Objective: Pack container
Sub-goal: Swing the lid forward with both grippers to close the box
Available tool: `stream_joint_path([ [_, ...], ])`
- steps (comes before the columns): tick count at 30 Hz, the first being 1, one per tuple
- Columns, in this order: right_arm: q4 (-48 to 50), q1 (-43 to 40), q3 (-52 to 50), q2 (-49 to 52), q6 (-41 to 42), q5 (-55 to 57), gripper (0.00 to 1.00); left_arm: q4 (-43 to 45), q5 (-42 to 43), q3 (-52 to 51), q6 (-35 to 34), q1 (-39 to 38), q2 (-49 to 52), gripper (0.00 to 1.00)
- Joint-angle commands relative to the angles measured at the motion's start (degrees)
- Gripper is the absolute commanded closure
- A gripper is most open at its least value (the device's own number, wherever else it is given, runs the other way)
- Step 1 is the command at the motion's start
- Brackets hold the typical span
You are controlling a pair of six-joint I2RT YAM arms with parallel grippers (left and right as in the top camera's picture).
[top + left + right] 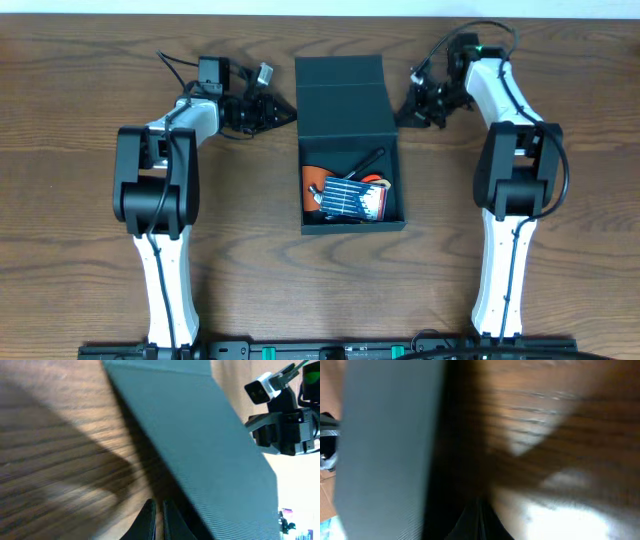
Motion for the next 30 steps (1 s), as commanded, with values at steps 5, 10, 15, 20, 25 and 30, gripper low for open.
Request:
stream_joint_path([
  [5,1.92,0.15,-0.09,0.85,-2.29,-7.87,0.99,0.20,1.86,1.09,-0.96,-0.26,1.33,0.94],
  [10,2.67,0.15,-0.09,0.85,-3.63,-10.54,0.99,0.50,4.09,2.71,-1.51,-0.57,1.33,0.94],
  [15,1.99,0.15,-0.09,0.81,-7.26,-15.45,0.99,0.50,6.69,4.79,-2.08,-0.79,1.16,0.94],
  [20,-0.44,0.09,-0.04,0.74,-9.11,-15.34,0.99,-0.61,7.06,5.27,-2.25,-0.83,-0.04,0.94],
  [25,-4.68,0.09,0.85,0.07,-10.25,-11.82,0.99,-1.22,8.39,5.29,-2.25,-0.83,-0.98,0.94],
  [30,-7.45,0.11,2.78,-1.49,-10.21,-7.72,0.99,-2.32,8.55,5.31,-2.23,-0.83,-2.36,0.94],
])
